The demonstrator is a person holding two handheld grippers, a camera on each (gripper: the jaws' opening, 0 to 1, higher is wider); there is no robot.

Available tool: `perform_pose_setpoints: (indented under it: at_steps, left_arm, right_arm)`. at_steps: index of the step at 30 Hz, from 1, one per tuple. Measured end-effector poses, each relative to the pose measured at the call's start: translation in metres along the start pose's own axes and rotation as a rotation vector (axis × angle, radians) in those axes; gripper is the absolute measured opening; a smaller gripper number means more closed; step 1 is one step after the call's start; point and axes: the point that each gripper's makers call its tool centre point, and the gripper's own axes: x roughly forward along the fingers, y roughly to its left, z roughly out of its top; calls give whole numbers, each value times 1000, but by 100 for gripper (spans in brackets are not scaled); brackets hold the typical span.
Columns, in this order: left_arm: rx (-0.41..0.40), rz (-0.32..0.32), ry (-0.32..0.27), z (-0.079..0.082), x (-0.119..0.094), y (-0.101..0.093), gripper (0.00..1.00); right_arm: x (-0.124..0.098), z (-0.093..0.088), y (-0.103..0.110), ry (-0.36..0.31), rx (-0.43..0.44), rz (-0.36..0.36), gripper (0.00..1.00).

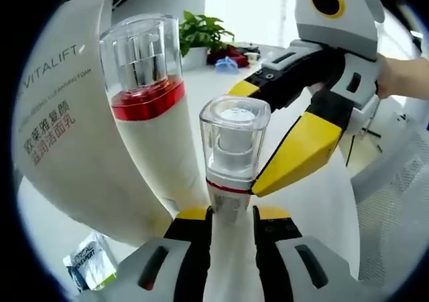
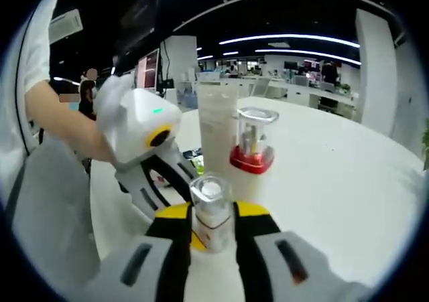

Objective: Arrange the skincare products in the storage area until every visible bottle or jar stands upright without overlapping.

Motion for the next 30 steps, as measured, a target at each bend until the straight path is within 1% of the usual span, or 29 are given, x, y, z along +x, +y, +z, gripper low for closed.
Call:
perform_pose_setpoints:
  at_steps: [11,19,22,24,26,30]
  left_arm:
    - [-8,4,16,-4,-9,-2,30]
    - [-28,10,27,-9,-26,-6,36]
    - [-39,13,24,-11,-33,-8,39]
    - [-57,24,28,-14,-39,-8,43]
    - [-68,28,31,-17,-45,-9,47]
    - [-91,36,33,-23,-57,-13,50]
  right_arm:
    - [-5,-6,7,22,22,-9,34]
    - [-13,-14,17,46,50,-21,44]
    - [-16,-17,22,56,61,-26,50]
    - [-18,-19,24,64,69,-33,54]
    - [-22,-21,26,70,74,-38,56]
    - [-27,-23,29,75,85,-47,61]
